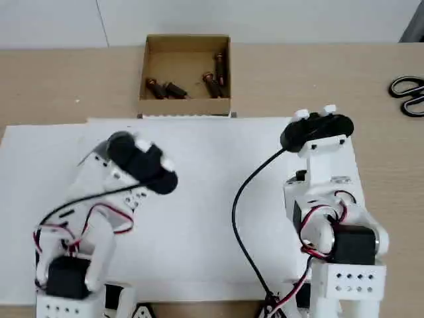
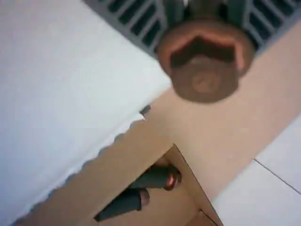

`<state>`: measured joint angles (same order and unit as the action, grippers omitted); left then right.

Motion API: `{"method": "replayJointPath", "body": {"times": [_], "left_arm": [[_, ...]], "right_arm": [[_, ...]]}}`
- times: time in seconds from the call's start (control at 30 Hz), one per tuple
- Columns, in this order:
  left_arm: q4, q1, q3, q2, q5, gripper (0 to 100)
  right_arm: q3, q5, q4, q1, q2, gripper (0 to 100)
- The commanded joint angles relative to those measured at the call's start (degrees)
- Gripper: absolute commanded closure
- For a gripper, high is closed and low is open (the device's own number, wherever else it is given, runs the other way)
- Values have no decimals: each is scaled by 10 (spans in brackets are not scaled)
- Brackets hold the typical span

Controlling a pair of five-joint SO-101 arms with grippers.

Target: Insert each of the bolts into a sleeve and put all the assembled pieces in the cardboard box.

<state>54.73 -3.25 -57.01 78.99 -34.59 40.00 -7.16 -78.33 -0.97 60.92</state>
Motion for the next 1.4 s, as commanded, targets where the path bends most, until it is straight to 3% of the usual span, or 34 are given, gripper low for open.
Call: {"method": "replayJointPath", "body": {"times": [0.0, 0.37, 0.53, 0.8, 0.93, 1.07, 1.23, 1.37], "left_arm": [[-34, -4, -52, 87, 63, 995], [-33, -5, -175, 234, 326, 995], [-33, -3, -212, 253, 470, 995], [-34, -6, -215, 251, 604, 994], [-35, -6, -215, 251, 658, 994], [-62, -6, -216, 251, 702, 994], [-113, -8, -216, 251, 712, 994], [-127, -52, -211, 251, 712, 994]], "right_arm": [[-2, 44, 13, -5, 7, 996], [68, 108, 64, -61, 21, 996], [127, 109, 104, -107, 125, 996], [285, 84, 148, -180, 335, 996], [366, 62, 173, -246, 431, 996], [393, 55, 204, -307, 421, 996], [412, 40, 231, -365, 420, 996], [424, 9, 230, -403, 420, 996]]}}
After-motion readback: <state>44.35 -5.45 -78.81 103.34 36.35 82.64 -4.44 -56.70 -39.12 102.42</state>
